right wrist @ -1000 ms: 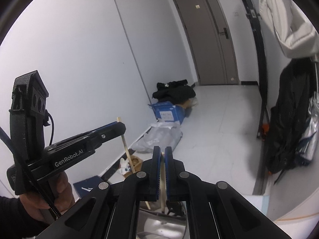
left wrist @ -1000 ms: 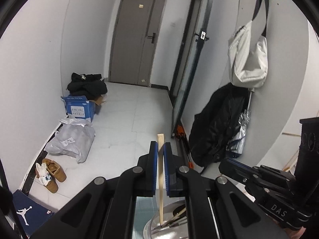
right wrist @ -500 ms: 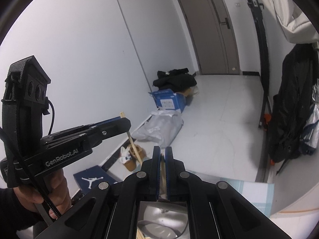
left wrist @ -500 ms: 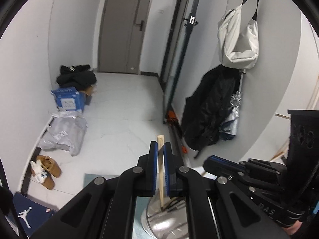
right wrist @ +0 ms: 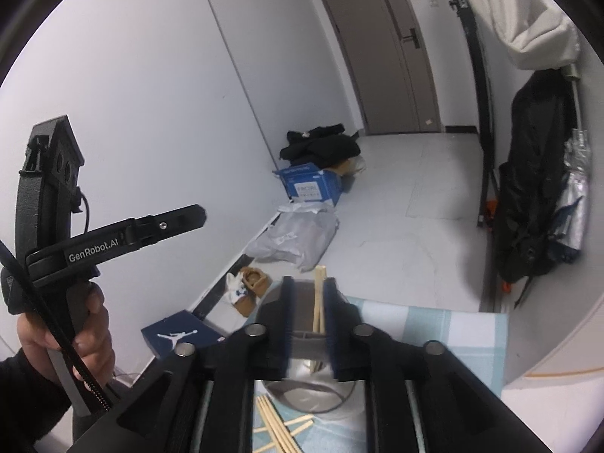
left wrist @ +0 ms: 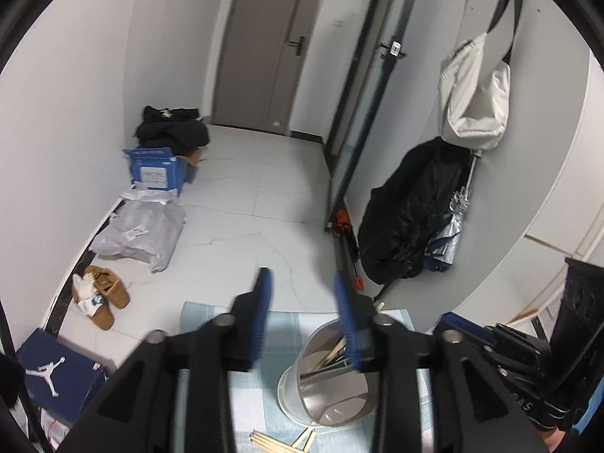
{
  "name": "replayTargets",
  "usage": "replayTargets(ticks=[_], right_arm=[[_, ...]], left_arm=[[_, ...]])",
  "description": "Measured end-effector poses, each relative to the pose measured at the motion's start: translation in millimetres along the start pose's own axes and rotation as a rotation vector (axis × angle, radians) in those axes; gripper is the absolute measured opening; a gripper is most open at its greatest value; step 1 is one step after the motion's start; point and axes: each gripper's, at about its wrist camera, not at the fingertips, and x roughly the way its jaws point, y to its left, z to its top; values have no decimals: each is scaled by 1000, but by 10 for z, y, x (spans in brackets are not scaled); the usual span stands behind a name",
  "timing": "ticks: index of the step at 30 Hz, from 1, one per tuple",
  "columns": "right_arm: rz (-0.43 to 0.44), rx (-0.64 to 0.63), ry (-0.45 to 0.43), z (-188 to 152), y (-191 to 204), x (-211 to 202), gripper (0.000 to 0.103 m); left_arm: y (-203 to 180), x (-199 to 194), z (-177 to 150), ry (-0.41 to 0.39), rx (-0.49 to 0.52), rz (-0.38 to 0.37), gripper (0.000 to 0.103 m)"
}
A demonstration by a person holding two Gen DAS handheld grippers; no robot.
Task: Organize utensils
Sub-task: 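Open the left tool over the holder while the right tool releases its chopstick there, then lower the right tool to the loose chopsticks and close on them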
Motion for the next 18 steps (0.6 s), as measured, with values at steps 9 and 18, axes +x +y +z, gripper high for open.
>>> replayTargets(ticks=[9,18], right_arm=[[-7,-2,-80,-175,179,-434,48],[-18,-38,-103,-534,361,-640,67]], left_arm=[[-112,-446,-213,-132,-14,77,83],[-95,-659,-556,-162,-50,132,97]])
